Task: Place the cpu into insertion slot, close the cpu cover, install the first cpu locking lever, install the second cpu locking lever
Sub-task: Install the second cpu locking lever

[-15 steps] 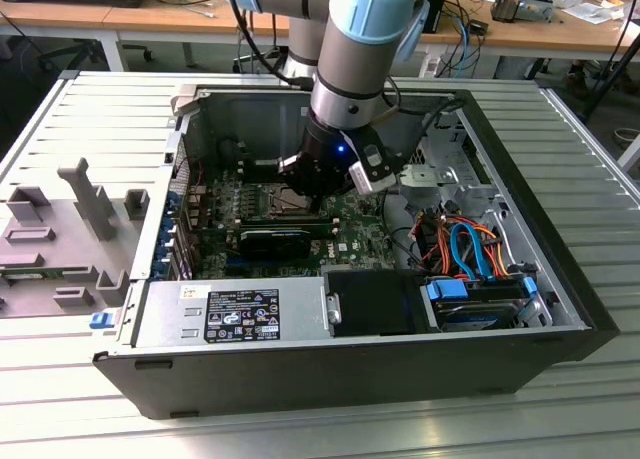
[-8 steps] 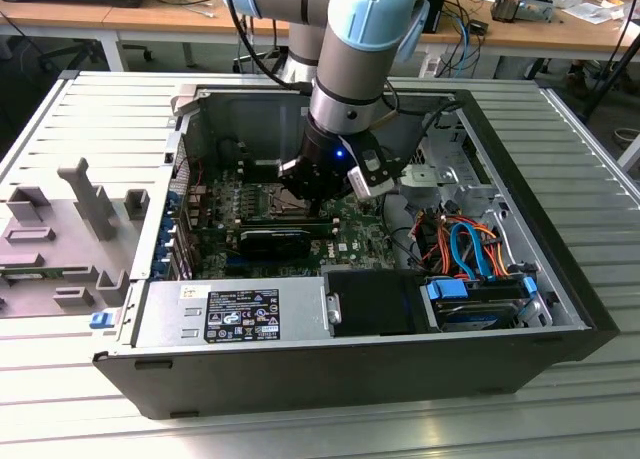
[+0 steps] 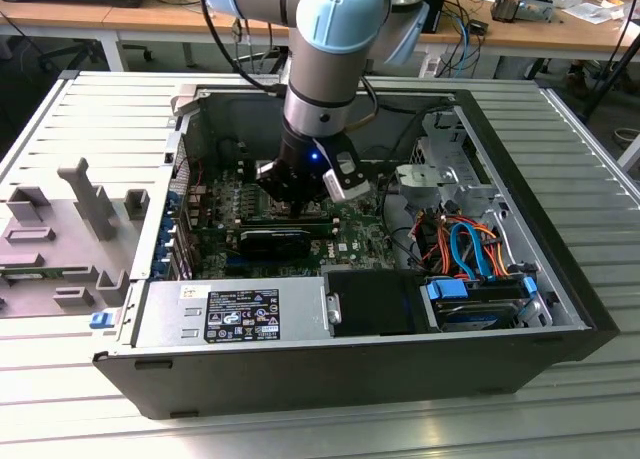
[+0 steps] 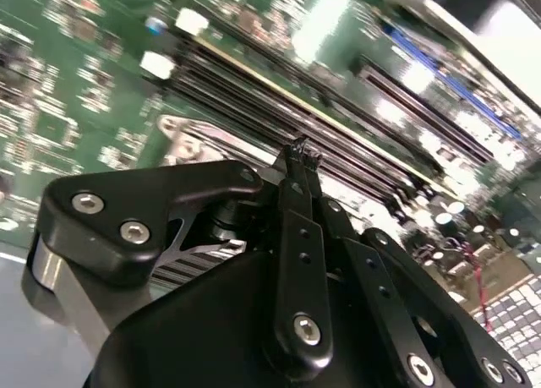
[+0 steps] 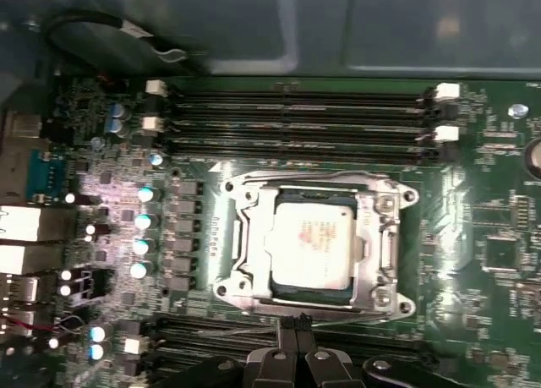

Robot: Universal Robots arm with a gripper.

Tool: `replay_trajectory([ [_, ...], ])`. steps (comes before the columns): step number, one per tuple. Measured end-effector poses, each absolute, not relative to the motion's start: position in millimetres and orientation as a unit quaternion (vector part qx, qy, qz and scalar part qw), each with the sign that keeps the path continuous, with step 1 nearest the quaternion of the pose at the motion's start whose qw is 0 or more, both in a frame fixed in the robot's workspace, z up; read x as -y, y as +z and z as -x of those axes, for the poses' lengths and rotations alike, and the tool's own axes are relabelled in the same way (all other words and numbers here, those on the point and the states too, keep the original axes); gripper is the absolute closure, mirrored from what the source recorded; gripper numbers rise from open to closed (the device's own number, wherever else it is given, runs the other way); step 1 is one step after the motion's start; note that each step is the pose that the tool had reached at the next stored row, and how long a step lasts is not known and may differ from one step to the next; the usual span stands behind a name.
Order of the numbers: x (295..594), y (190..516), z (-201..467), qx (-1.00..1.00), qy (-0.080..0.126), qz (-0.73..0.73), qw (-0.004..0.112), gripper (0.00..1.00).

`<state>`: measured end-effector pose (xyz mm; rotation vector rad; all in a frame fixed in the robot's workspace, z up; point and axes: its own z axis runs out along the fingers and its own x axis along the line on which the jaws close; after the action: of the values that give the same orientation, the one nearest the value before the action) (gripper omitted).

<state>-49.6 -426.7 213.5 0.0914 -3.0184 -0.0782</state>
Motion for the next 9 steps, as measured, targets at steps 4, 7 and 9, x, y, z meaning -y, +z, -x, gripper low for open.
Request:
replay_trajectory([
  [4, 427, 213, 62, 0.997, -0.027, -0.031, 0.060, 0.89],
  [7, 428, 213, 72, 0.997, -0.028, -0.031, 0.060, 0.89],
  [9, 428, 212, 78, 0.997, -0.028, -0.032, 0.060, 0.89],
])
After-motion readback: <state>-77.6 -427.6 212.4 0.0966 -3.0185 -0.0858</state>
